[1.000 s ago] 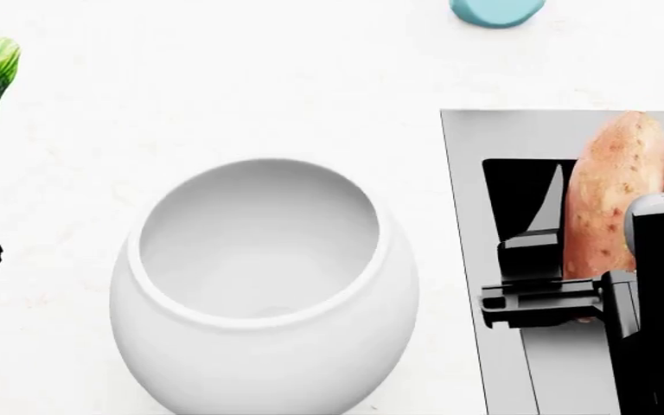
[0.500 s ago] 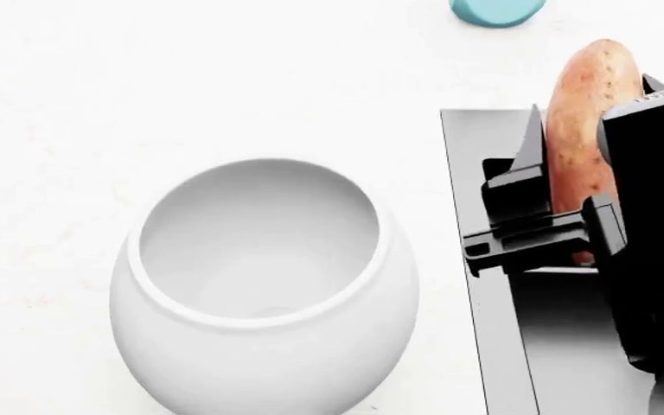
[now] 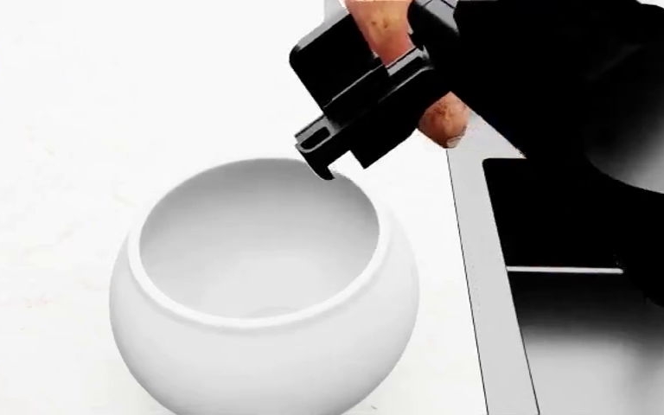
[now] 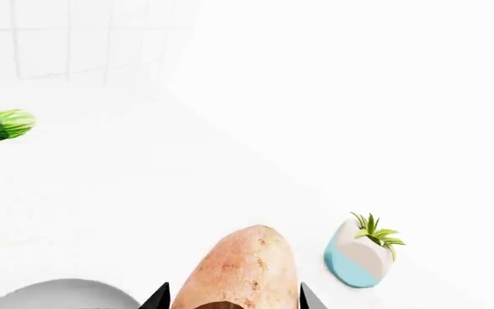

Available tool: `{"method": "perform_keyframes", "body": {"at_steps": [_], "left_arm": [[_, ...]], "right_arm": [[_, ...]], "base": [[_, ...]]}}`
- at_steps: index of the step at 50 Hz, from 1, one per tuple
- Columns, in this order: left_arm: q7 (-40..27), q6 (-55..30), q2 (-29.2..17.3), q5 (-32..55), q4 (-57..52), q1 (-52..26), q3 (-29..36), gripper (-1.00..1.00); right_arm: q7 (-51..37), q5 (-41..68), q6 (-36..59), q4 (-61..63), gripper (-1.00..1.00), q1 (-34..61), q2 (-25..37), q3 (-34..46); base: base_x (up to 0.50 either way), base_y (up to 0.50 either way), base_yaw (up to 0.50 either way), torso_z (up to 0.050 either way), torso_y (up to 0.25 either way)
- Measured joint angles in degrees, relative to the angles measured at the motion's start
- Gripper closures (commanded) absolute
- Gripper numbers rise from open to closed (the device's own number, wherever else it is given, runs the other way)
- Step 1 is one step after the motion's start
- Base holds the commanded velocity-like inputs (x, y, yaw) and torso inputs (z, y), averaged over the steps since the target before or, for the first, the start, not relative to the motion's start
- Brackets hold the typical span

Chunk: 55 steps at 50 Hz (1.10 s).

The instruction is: There is a mixed pile of frozen fruits and vegetables on the counter. Locate all the frozen vegetables and place the items in a bowl on the counter. Take all the frozen fruits and defrost them in a running sink.

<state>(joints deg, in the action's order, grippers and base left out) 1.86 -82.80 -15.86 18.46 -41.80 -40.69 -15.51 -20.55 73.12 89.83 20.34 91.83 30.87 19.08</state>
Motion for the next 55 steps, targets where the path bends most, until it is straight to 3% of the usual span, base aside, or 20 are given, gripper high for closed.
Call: {"method": "perform_keyframes", "body": {"at_steps": [14,33,55], "left_arm": [[0.07,-0.71,-0.22,0.38,0.13,-0.04,-0.26,1.00],[-0.12,-1.62,-0.53,1.32,-0.05,-0.46,-0.94,1.00],[-0.49,-1.45,-0.87,2.21,0.49,-0.48,-1.76,1.00]], "right_arm": [[1.63,5.84,-1.48,-15.80,1.00,5.39,-6.59,9.38],[-12.48,22.51,-0.88,-24.40,1.00,3.26,-8.64,12.59],[-9.39,20.75,-5.28,-27.42,1.00,-0.65,-9.71,16.86]], "base": [[0.00,0.00,0.00,0.000,0.000],[0.00,0.00,0.00,0.000,0.000],[0.00,0.00,0.00,0.000,0.001]]}}
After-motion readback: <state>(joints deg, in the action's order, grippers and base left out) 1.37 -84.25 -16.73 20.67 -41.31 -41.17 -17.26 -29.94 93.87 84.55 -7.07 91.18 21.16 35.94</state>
